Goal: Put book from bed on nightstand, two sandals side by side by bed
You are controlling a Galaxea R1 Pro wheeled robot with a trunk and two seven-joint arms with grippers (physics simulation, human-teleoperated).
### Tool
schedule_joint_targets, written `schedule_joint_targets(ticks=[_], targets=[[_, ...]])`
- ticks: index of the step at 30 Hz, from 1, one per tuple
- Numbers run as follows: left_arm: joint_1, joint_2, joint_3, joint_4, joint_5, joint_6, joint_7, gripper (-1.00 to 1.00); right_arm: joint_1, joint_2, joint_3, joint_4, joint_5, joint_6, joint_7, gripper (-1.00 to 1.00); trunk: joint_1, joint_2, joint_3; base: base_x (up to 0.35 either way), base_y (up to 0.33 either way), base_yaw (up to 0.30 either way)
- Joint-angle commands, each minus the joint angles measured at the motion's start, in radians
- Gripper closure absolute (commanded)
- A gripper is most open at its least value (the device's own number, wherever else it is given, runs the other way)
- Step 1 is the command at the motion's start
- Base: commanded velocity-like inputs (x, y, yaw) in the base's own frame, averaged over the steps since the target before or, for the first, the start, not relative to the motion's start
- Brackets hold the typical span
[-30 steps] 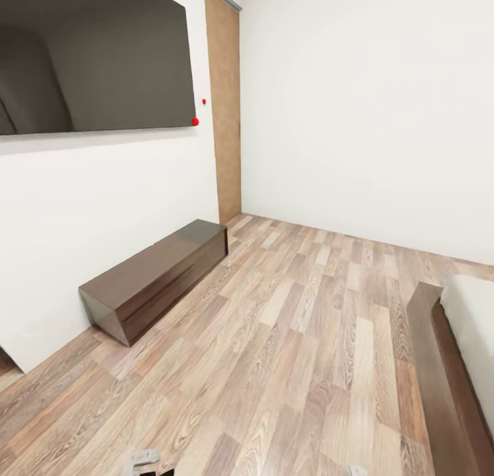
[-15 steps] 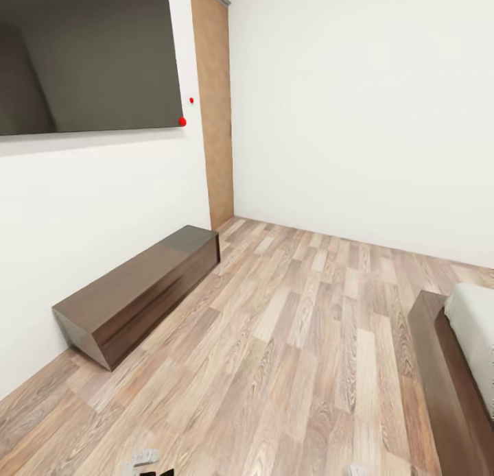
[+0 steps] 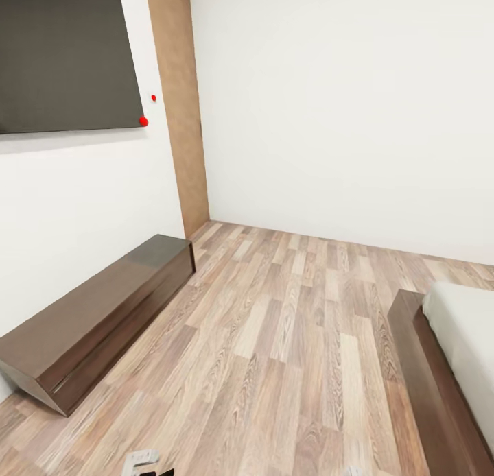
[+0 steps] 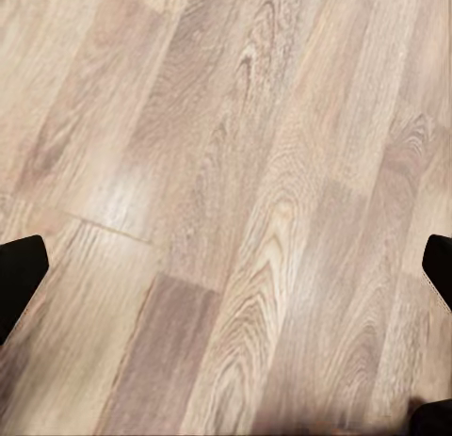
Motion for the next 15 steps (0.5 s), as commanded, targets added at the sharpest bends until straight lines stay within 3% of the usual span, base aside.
schedule_joint_targets(ticks=[1, 15], targets=[[0.0, 0.0, 0.007, 0.001, -0.011, -0.005, -0.002, -1.0, -0.002, 0.0, 0.004, 0.005, -0.01, -0.006, 0.004, -1.0, 0.001, 0.0, -0.001, 0.328, 0.0, -0.041], [-0.001, 0.001, 0.008, 0.001, -0.011, -0.005, -0.002, -1.0, -0.002, 0.002, 0.004, 0.005, -0.01, -0.006, 0.003, -1.0, 0.001, 0.0, -0.001, 0.328, 0.0, -0.005]])
